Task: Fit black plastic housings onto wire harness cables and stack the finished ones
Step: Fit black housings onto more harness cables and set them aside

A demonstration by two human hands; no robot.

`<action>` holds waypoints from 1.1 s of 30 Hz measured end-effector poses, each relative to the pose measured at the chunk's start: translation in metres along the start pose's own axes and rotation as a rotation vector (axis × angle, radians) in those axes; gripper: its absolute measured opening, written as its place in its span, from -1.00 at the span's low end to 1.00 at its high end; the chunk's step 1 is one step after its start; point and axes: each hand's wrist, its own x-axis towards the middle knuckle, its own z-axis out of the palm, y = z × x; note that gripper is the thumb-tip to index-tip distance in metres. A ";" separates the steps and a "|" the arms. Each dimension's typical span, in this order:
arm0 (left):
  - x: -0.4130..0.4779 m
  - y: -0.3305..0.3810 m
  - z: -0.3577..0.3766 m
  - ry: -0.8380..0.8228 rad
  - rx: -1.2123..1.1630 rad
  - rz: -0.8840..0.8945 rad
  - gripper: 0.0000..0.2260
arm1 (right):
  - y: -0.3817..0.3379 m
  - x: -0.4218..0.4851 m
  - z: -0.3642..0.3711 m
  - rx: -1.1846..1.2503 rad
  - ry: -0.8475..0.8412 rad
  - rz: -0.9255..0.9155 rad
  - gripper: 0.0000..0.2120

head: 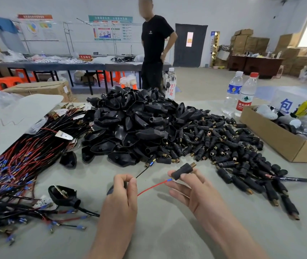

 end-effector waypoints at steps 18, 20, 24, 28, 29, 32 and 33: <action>-0.004 0.013 0.001 -0.102 -0.246 0.070 -0.84 | 0.024 -0.001 0.014 -0.082 -0.090 0.115 -0.69; -0.003 0.012 0.002 -0.156 -0.292 0.042 -0.81 | 0.022 -0.001 0.013 -0.046 -0.063 0.091 -0.67; -0.002 0.013 0.002 -0.349 -0.478 -0.067 -0.77 | 0.019 0.002 0.011 0.073 0.012 0.053 -0.69; -0.003 0.014 0.000 -0.422 -0.473 -0.045 -0.66 | 0.017 0.002 0.009 0.133 0.044 0.042 -0.70; -0.003 0.014 -0.001 -0.416 -0.445 -0.020 -0.64 | 0.016 0.002 0.009 0.156 0.042 0.043 -0.70; -0.003 0.013 -0.002 -0.354 -0.382 0.042 -0.59 | 0.013 0.000 0.010 0.209 0.034 0.041 -0.70; -0.003 0.014 -0.002 -0.343 -0.387 0.048 -0.61 | 0.012 0.000 0.010 0.216 0.033 0.040 -0.70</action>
